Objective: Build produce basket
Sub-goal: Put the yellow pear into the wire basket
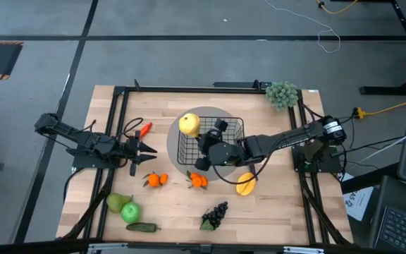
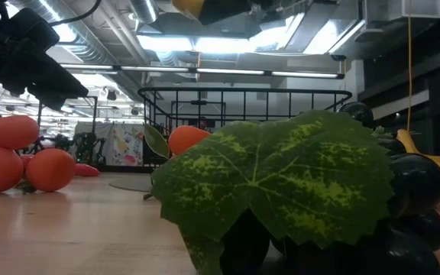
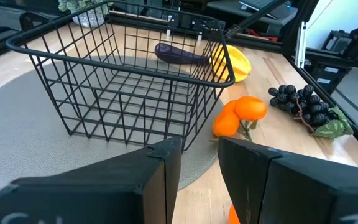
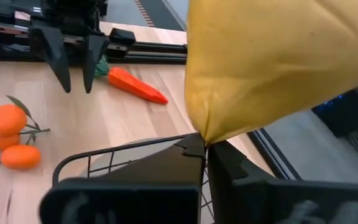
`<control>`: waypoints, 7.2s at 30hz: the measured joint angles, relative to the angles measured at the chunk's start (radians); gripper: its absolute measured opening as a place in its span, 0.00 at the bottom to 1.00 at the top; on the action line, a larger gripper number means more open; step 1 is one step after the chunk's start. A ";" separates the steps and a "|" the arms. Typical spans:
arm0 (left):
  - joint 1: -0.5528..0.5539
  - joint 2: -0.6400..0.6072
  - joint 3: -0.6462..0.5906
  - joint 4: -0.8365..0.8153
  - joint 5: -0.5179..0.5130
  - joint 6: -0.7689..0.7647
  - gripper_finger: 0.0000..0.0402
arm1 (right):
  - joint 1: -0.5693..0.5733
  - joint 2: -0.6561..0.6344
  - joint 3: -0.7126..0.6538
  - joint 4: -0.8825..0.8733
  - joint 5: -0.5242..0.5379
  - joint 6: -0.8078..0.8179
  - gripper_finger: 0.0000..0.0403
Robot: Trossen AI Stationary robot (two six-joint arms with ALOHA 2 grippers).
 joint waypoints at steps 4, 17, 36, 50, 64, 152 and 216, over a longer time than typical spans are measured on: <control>0.000 0.000 0.000 0.000 0.000 0.000 0.24 | -0.014 0.000 0.000 -0.011 0.000 0.002 0.00; 0.000 0.000 0.000 -0.003 0.000 0.000 0.24 | -0.120 -0.002 0.000 -0.115 -0.017 0.035 0.00; 0.000 0.000 0.000 -0.004 0.001 0.001 0.24 | -0.211 -0.010 0.000 -0.226 -0.423 0.061 0.00; 0.000 0.000 -0.001 0.397 -0.126 0.048 0.24 | -0.083 -0.092 0.000 -0.354 -0.392 0.086 0.00; 0.167 0.176 0.065 0.508 -0.091 0.064 0.24 | -0.046 -0.127 0.000 -0.212 -0.090 0.071 0.00; 0.319 1.189 0.722 0.522 0.249 0.150 0.24 | -0.099 -0.343 -0.845 1.120 -0.471 0.082 0.00; 0.320 1.229 0.723 0.662 0.238 0.132 0.38 | -0.107 -0.307 -0.816 1.149 -0.557 0.084 0.00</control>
